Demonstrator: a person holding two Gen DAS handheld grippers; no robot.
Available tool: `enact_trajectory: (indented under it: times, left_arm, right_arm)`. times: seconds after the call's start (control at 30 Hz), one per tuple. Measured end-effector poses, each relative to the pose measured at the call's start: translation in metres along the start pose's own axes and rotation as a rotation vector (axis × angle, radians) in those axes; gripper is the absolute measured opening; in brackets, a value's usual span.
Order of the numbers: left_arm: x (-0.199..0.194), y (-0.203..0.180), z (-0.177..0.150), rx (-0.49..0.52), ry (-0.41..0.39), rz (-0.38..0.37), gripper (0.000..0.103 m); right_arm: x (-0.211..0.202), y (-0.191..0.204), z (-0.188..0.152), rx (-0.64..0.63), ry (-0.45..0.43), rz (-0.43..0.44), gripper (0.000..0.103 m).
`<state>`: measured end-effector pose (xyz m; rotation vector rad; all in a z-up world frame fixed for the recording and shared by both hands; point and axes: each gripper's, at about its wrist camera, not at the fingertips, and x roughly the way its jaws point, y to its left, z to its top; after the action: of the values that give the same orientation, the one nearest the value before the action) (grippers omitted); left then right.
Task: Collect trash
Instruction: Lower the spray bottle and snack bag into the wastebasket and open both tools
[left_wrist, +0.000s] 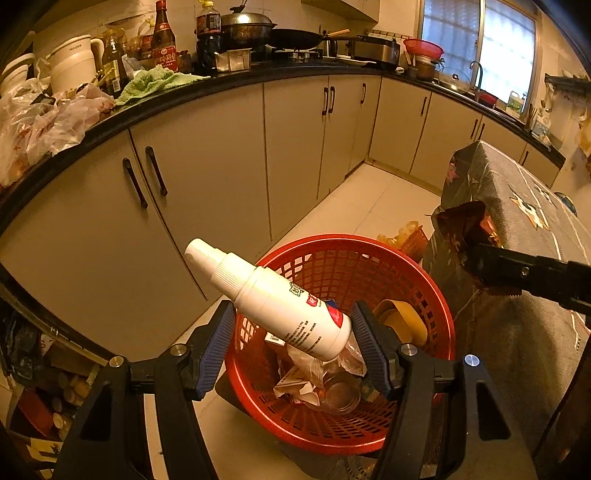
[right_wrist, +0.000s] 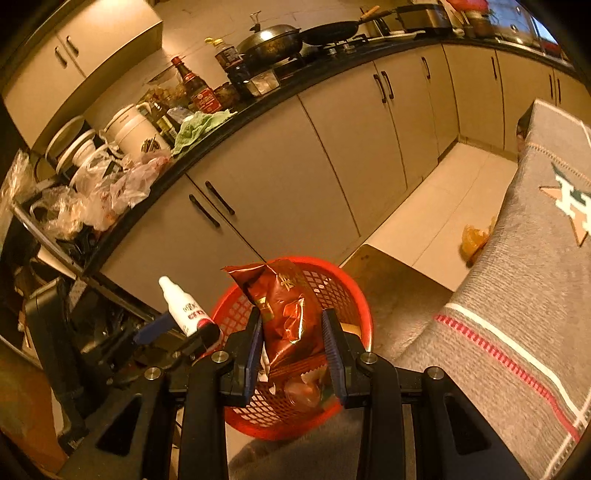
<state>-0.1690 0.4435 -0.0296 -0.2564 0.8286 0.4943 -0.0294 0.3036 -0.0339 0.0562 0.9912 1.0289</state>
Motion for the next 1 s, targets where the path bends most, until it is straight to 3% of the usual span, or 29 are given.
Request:
enact_trajectory:
  times: [0.33, 1.0]
  left_arm:
    - [0.019, -0.001, 0.002, 0.000, 0.026, -0.003, 0.064]
    - [0.042, -0.002, 0.003, -0.005, 0.053, -0.014, 0.064]
  right_arm:
    - [0.019, -0.019, 0.004, 0.101, 0.011, 0.110, 0.034]
    - [0.020, -0.004, 0.003, 0.005, -0.014, 0.067, 0.035]
